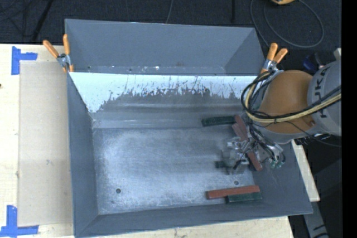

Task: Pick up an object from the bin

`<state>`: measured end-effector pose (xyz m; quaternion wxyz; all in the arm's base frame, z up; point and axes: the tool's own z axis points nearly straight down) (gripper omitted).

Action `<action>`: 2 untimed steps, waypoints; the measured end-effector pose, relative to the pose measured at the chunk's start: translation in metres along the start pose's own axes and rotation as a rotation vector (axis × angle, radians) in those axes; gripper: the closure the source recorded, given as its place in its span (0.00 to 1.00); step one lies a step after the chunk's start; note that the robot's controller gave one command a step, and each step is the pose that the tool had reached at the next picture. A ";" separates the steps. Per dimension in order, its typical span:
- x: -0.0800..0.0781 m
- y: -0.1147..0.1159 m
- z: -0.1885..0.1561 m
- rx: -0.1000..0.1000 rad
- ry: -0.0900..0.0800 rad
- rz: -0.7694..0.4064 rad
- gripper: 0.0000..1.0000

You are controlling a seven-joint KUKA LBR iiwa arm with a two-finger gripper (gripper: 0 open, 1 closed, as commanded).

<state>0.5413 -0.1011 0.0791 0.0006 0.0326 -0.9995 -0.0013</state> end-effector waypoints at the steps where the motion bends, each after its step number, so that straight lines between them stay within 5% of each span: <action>1: 0.001 -0.002 0.000 0.002 0.000 0.000 0.00; 2: 0.001 -0.001 0.000 0.002 0.000 -0.002 1.00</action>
Offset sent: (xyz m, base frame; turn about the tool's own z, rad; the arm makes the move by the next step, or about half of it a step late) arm 0.0000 0.0000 0.0000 0.0000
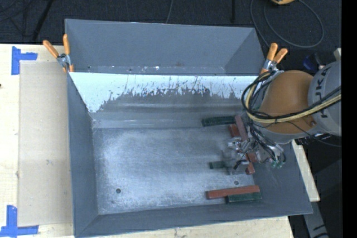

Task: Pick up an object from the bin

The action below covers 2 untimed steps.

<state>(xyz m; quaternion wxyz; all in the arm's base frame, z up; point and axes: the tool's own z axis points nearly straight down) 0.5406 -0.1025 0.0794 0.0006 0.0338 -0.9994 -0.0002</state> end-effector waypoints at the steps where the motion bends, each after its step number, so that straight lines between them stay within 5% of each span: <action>1: 0.000 0.000 0.000 0.000 0.000 -0.001 1.00; 2: 0.028 0.012 -0.126 0.000 -0.001 0.030 1.00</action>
Offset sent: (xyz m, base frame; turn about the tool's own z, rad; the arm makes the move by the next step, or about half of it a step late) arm -0.0294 0.0099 0.1270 0.0312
